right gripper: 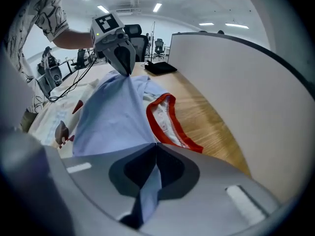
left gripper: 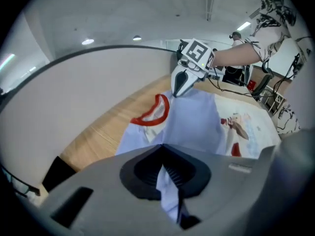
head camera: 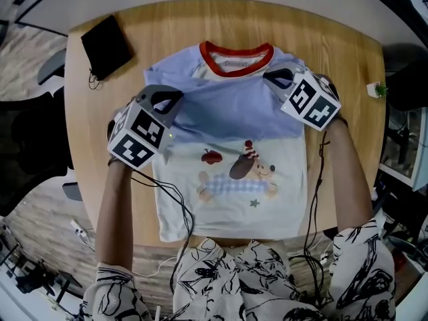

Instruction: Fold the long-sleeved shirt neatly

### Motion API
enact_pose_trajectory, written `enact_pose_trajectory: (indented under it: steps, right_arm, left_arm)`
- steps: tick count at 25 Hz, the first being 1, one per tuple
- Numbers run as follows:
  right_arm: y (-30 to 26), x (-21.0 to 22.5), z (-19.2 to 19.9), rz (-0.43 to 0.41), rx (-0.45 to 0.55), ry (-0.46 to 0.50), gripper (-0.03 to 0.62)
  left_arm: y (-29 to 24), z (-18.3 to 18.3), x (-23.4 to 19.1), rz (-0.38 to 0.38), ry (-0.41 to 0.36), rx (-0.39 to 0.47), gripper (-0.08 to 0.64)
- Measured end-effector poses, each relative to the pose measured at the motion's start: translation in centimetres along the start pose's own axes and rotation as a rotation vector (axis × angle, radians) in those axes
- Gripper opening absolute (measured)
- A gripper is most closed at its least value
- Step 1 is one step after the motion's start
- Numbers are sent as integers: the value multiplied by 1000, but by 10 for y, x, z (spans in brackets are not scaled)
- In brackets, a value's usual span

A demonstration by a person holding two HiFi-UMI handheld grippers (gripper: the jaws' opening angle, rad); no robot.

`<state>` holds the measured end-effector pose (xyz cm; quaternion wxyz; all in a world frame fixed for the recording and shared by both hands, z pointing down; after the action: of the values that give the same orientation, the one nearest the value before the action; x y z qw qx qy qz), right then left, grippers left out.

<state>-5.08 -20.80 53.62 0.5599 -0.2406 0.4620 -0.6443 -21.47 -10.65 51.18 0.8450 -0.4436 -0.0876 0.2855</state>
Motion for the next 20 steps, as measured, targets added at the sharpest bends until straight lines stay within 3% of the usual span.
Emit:
enact_pose_trajectory:
  steps: [6,8,10,13,20]
  right_arm:
    - [-3,22,27,94,-59,-166,17]
    - [-7,23,29,124,-39,-208,71]
    - [5,22,25,153,15,-248,140]
    - [44,12,16,201,119,-326,172]
    - [140,-66,-1,389,309,-561,240]
  left_arm:
    - [-21,-23,-25,-89,16,99,22]
    - [-19,-16,-32,-83,82,106,164]
    - [5,-9,-37,-80,149,141,181]
    - [55,8,-28,-103,163,198,179]
    - [145,41,44,-145,267,441,217]
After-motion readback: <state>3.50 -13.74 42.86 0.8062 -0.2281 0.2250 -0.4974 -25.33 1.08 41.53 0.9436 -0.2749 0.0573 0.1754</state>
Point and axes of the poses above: the fingertips, and each gripper's own axes: y backward along the fingers, x to its right, z out of its underside, the point moved 1 cm from there along y, backward along the fingers, and after that the axes turned 12 degrees about y, right-handed, at the moved point
